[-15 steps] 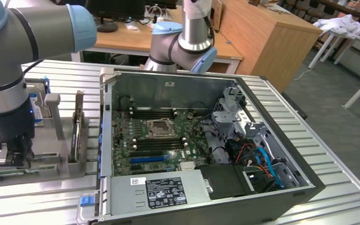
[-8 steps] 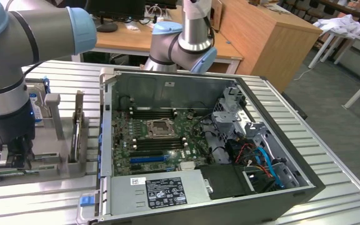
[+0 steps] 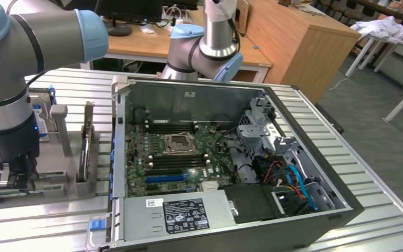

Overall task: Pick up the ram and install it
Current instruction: 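Pick up the ram and move it above insertion slot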

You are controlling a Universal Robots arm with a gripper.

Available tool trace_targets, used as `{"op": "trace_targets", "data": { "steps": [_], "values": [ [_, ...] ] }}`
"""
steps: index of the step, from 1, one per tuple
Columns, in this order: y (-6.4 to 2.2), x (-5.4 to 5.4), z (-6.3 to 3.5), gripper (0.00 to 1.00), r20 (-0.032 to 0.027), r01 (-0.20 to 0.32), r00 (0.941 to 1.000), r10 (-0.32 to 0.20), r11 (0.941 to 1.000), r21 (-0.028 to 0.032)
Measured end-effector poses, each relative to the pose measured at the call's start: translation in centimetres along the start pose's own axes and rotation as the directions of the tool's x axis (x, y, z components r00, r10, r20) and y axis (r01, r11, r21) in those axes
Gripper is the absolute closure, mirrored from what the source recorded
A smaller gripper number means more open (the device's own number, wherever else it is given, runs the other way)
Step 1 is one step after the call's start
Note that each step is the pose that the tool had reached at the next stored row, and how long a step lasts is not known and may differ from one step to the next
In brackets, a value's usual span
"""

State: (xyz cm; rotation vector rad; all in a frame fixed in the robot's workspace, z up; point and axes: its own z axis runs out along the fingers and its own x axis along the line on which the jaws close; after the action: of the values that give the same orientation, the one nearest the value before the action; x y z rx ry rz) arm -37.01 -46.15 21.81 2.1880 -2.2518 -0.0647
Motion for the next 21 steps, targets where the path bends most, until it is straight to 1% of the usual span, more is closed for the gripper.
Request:
{"op": "trace_targets", "data": {
  "steps": [9, 14, 19, 21],
  "values": [
    [0.0, 0.07, 0.01, 0.7, 0.0, 0.0, 1.0, 0.0, 1.0, 0.0],
    [-0.01, 0.09, 0.33, 0.7, 0.0, 0.002, 1.0, -0.002, 1.0, 0.001],
    [-0.01, 0.08, 0.36, 0.7, -0.0001, 0.003, 1.0, -0.003, 1.0, 0.001],
    [-0.02, 0.08, 0.38, 0.7, 0.0001, 0.003, 1.0, -0.003, 1.0, 0.0032]
  ]
}}
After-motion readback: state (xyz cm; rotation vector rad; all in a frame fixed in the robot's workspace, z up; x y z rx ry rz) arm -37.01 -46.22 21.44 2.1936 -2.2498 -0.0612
